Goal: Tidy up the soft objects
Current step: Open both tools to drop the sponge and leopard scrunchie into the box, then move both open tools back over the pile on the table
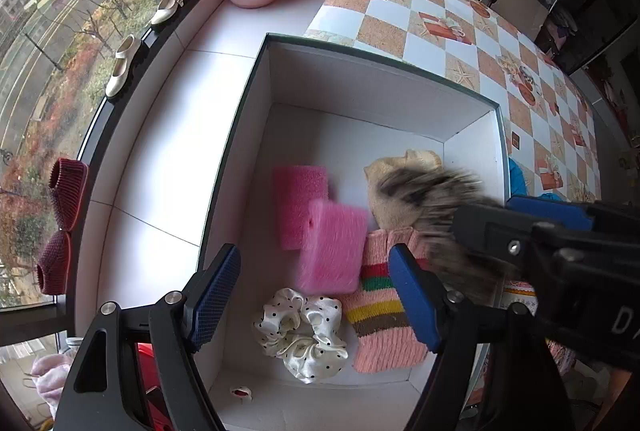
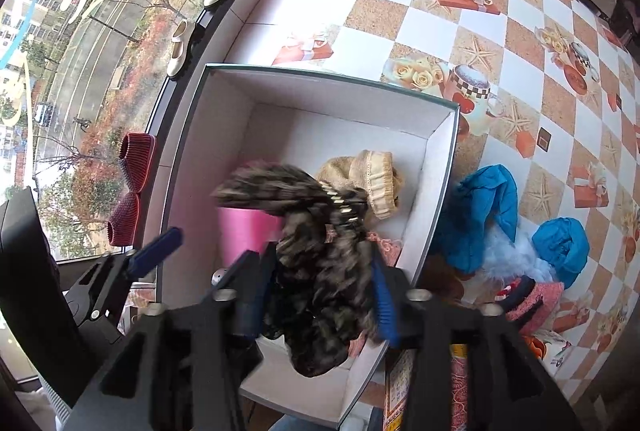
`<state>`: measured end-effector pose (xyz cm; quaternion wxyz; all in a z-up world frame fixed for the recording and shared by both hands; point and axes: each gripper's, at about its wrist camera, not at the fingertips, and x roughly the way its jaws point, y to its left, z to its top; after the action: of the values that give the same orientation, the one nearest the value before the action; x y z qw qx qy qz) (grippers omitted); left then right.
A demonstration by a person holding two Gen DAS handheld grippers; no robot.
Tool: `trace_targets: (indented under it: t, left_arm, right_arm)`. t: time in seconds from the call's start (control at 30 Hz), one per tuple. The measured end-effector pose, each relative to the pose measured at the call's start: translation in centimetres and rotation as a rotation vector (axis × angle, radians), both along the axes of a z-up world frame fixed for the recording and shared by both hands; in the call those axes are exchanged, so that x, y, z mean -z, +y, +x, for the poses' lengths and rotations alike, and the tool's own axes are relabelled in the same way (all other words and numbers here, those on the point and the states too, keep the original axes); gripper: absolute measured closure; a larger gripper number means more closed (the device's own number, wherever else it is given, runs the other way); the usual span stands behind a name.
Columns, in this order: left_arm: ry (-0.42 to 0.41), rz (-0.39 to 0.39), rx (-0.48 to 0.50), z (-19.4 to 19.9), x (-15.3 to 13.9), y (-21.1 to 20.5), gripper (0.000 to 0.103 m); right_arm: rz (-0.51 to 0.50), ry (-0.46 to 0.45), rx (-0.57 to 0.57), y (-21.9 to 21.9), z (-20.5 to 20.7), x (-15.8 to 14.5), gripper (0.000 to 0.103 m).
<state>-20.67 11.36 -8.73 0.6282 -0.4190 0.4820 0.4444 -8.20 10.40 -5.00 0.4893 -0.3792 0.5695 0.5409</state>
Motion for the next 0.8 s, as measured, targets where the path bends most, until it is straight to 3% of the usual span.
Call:
trace_targets:
  t: [0.03, 0.07, 0.1, 0.13, 0.23, 0.33, 0.43, 0.8]
  left_arm:
    - [0.008, -0.020, -0.004, 0.0, 0.2, 0.0, 0.022]
    - [0.016, -0.053, -0.008, 0.1, 0.7, 0.2, 0.021]
    - [0.008, -0.068, -0.013, 0.0, 0.9, 0.1, 0.020]
    - [-0.003, -0.072, -0.023, -0.2, 0.9, 0.1, 0.018]
    - [0.010, -0.054, -0.038, -0.4, 0.7, -0.2, 0.010]
    - [0.006, -0.047, -0.046, -0.5, 0.3, -0.2, 0.009]
    - [-0.003, -0.043, -0.051, -0.6, -0.2, -0.1, 0.008]
    - [0.009, -0.033, -0.048, -0.4, -1.7, -0.4, 0.008]
  right_arm:
    - [0.002, -0.001, -0.003, 0.0, 0.0, -0.1, 0.051]
    - [0.004, 0.000, -0.005, 0.0, 0.0, -0.1, 0.043]
    - [0.004, -0.001, -0.003, 0.1, 0.1, -0.2, 0.035]
    - [0.006, -0.002, 0.002, 0.0, 0.1, -0.3, 0.020]
    - [0.013, 0.003, 0.019, 0.0, 0.4, -0.7, 0.019]
    - [0.020, -0.006, 0.028, 0.0, 0.7, -0.9, 0.019]
    - [0.027, -0.011, 0.040, -0.1, 1.1, -1.1, 0.001]
    - [0.044, 0.013, 0.031, -0.6, 1.1, -2.4, 0.001]
